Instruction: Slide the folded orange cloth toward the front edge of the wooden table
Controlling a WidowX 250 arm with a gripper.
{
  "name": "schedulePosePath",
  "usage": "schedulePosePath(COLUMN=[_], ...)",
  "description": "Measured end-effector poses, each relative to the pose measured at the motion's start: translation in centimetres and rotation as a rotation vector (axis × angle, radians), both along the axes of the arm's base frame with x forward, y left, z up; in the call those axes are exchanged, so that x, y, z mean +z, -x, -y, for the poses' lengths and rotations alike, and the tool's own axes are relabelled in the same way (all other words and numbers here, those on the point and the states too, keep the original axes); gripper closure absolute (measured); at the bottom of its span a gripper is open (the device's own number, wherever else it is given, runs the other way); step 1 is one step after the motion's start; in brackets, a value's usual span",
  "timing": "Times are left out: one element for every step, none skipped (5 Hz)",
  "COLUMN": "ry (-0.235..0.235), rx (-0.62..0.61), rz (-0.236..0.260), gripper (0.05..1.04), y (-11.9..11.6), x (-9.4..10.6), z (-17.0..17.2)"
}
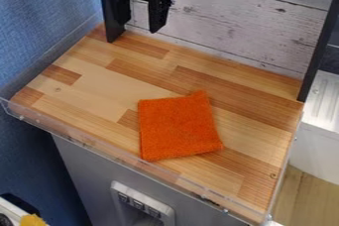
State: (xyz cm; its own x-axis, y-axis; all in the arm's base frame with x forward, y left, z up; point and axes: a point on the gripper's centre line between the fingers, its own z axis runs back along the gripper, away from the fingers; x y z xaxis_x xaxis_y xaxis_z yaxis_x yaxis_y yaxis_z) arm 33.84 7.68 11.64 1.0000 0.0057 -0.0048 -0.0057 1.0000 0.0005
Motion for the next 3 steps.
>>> schedulePosePath(ry=[-0.002, -0.005, -0.006], rx=[0.003, 0.003, 0.001], rz=[-0.011, -0.013, -0.017], gripper=[0.089, 0.087, 0.084], y=[-0.21, -0.42, -0.72], x=[-0.13, 0.10, 0.00], z=[0.43, 0.88, 1.13])
